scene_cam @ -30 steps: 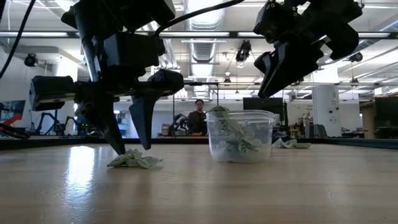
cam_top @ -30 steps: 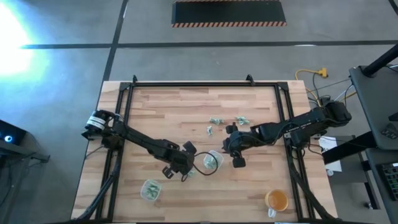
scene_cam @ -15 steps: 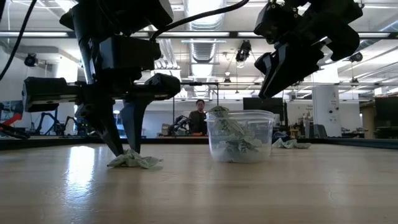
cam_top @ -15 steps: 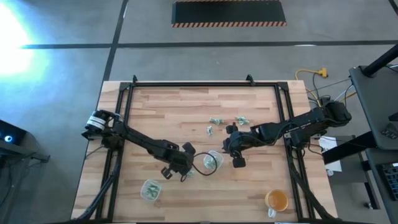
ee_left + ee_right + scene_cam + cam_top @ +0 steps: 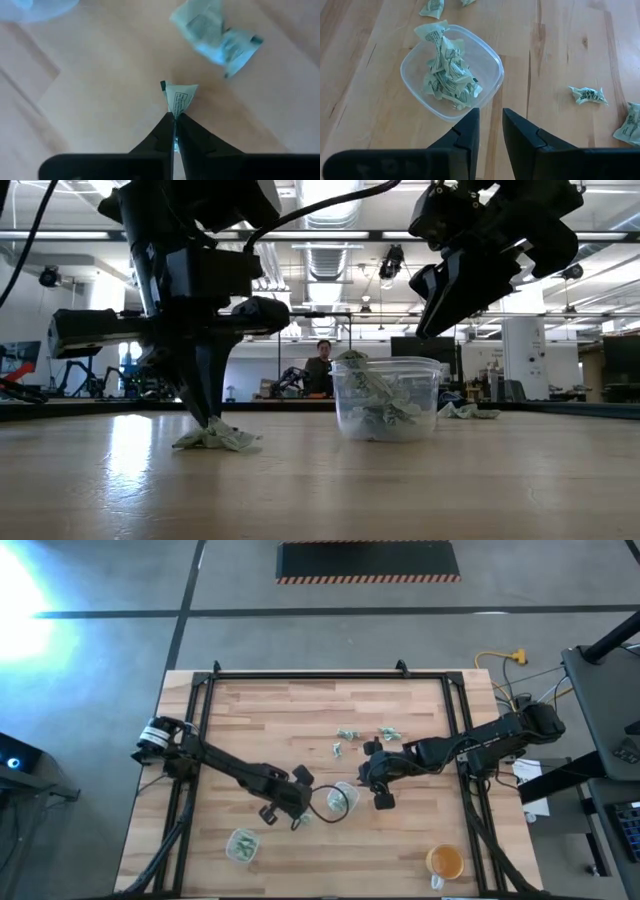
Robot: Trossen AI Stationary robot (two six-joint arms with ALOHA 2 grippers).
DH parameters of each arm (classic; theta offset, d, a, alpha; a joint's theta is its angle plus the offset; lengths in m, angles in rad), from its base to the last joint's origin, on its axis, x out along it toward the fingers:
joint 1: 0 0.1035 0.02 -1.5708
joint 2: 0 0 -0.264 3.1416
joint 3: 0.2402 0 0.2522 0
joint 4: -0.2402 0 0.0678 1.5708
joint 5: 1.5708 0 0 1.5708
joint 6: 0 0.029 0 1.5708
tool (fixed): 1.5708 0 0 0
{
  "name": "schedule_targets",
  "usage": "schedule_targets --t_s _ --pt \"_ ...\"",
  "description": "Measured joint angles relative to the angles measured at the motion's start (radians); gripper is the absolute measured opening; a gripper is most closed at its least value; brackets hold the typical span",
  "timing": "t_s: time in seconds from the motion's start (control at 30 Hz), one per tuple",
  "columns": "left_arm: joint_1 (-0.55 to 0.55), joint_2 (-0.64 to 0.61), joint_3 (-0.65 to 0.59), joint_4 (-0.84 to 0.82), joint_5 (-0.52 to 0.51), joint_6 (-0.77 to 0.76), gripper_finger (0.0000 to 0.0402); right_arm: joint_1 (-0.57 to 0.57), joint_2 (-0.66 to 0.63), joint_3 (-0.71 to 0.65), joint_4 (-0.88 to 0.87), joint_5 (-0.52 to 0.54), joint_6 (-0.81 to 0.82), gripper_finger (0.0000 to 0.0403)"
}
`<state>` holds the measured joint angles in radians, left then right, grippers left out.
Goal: Pick and place items into bin
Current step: Put the sugar packet into the bottom transparent bin
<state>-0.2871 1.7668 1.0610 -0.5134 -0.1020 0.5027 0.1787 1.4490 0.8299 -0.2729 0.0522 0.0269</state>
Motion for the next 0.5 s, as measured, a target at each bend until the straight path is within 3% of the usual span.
schedule_targets --t_s 0.13,0.5 --pt "0.0 -0.012 0.045 -0.102 -0.045 -0.054 0.0001 0.0 0.0 0.0 0.0 0.0 0.012 0.0069" --pt "-0.05 -0.139 0.136 -0.354 -0.043 -0.323 0.0 0.0 0.0 -0.002 -0.008 0.0 0.019 0.0075"
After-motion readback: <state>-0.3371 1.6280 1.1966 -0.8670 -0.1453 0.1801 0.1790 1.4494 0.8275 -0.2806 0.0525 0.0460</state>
